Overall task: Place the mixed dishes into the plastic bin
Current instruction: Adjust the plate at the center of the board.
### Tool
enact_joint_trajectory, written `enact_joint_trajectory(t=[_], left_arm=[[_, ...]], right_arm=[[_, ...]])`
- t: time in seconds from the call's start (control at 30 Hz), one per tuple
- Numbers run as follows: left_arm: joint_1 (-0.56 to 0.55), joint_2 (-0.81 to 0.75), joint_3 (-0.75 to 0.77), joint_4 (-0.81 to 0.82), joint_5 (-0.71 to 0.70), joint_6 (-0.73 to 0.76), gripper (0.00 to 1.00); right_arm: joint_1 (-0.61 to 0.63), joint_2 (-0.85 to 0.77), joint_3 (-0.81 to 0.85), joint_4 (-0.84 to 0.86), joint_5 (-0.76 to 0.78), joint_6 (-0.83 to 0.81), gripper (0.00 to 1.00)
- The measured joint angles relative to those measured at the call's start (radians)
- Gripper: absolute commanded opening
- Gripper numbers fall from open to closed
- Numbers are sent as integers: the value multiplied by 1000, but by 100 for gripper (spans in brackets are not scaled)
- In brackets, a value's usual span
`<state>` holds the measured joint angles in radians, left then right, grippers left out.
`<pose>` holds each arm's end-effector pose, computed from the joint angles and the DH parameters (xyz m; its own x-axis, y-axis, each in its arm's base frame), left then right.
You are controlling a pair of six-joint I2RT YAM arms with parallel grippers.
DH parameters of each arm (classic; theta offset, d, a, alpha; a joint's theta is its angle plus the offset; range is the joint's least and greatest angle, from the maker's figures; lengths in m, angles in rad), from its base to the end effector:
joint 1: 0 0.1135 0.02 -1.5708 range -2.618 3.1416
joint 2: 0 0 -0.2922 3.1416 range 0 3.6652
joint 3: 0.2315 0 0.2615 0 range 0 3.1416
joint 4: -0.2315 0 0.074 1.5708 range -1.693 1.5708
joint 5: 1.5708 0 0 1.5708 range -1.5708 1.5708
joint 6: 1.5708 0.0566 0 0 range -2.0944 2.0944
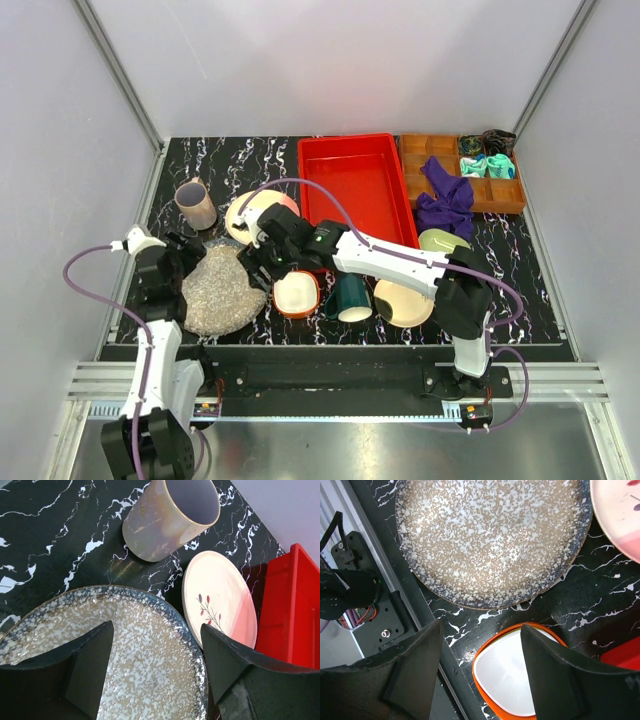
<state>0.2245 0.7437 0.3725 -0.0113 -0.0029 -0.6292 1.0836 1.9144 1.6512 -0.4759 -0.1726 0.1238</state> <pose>0.1804 0.0414 0.2262 -0.1616 -0.6405 -0.7507 -0.3962 0.7388 -0.5451 0.2141 0.4249 0.2929 -0.4278 -0.5476 -0.7191 -0.8839 0.4199 0.2061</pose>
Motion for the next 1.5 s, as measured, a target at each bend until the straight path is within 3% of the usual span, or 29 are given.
enact_joint_trajectory(t=[0.57, 0.9, 1.1, 1.5], left_arm=[[6, -227, -78, -183, -12, -39, 75], [6, -227, -88, -204, 7, -41, 75], [7, -198, -88, -204, 23, -40, 75], [7, -172, -88, -191, 34, -29, 75]], right_arm=[[-11, 103, 104, -7, 116, -23, 76], [-63, 231, 229, -18, 200, -109, 73], [-79, 300, 304, -15, 252, -237, 58], [-104, 362, 313, -9, 215, -381, 61]])
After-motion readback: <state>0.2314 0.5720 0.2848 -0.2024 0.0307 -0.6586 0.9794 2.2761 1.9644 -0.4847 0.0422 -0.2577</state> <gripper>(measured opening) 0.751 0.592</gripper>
